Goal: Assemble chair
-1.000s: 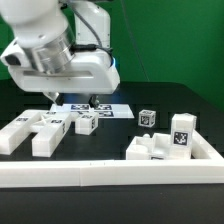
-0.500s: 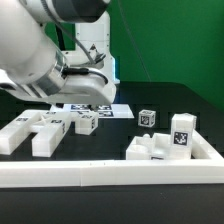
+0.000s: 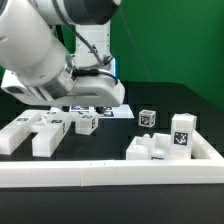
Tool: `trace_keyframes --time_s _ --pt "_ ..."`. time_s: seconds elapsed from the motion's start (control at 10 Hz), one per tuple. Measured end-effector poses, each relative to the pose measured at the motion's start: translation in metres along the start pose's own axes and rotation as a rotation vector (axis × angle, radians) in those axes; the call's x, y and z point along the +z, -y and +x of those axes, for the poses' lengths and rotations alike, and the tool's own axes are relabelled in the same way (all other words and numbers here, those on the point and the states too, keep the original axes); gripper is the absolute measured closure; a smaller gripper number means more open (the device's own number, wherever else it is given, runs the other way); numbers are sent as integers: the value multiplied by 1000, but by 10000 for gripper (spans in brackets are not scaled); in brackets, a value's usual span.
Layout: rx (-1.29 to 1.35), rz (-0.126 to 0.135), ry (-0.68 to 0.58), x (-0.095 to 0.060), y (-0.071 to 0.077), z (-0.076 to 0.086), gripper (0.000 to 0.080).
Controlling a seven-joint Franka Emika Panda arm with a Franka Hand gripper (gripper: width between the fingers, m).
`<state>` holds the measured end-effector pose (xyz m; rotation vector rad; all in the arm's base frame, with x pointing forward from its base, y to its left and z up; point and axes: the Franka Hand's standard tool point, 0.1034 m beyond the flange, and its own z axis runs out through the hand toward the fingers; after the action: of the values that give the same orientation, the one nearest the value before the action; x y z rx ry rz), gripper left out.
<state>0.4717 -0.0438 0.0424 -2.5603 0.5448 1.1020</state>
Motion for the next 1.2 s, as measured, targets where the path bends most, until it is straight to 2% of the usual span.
trace_keyframes --time_s 0.3,0.7,1.2 --pt "6 -4 -9 8 1 2 151" --pt "8 -3 -16 9 -1 4 151" --pt "3 -11 -16 25 2 5 151"
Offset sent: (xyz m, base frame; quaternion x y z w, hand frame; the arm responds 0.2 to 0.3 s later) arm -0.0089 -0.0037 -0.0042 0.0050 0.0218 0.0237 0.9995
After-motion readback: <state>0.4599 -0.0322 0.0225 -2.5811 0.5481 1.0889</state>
